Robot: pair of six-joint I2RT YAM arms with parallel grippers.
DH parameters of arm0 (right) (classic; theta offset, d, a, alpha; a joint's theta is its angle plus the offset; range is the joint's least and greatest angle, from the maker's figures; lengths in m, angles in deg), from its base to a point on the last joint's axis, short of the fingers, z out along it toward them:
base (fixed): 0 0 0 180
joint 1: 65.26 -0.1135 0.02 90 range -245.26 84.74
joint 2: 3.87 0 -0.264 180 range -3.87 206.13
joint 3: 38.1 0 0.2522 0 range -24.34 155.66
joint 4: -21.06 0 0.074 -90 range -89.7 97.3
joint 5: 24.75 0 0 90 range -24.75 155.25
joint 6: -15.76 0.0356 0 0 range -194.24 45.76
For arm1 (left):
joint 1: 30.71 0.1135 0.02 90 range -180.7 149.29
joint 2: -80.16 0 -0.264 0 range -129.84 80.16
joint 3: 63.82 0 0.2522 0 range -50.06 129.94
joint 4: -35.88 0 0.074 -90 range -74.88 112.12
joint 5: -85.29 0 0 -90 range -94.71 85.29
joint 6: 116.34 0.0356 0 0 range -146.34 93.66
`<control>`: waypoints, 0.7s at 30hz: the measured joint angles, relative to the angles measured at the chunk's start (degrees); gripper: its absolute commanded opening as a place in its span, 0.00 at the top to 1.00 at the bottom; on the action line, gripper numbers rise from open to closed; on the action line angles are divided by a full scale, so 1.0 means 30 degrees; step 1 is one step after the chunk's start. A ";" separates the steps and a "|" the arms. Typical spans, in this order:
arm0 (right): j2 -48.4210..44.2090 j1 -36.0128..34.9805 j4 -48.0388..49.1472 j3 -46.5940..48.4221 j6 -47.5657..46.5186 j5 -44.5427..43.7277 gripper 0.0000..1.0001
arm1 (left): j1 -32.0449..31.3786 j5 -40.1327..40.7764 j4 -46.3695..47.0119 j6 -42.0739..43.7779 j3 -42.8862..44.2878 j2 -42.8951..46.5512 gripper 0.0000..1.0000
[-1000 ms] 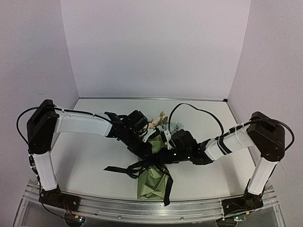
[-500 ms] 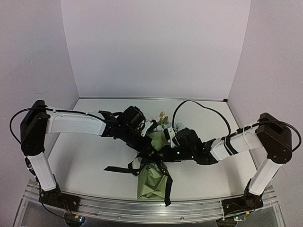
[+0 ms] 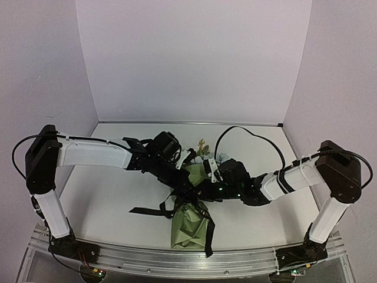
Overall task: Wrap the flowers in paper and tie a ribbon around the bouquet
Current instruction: Cross the half-tied ribbon over the folded bouquet.
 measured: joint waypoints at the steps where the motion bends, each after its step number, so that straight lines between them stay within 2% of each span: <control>1: 0.0025 0.0000 0.0147 0.0000 0.0098 0.0064 1.00 | 0.0000 -0.0025 -0.0020 -0.0010 0.0044 0.0000 1.00; 9: 0.1324 0.0104 0.1621 0.0150 0.0994 0.0442 1.00 | 0.0000 -0.1453 0.0065 0.0004 0.0085 0.0104 1.00; 21: 0.3272 0.1559 0.5957 0.0182 0.3270 0.1061 1.00 | 0.0026 -0.3073 0.0299 -0.0506 0.0016 0.0518 0.99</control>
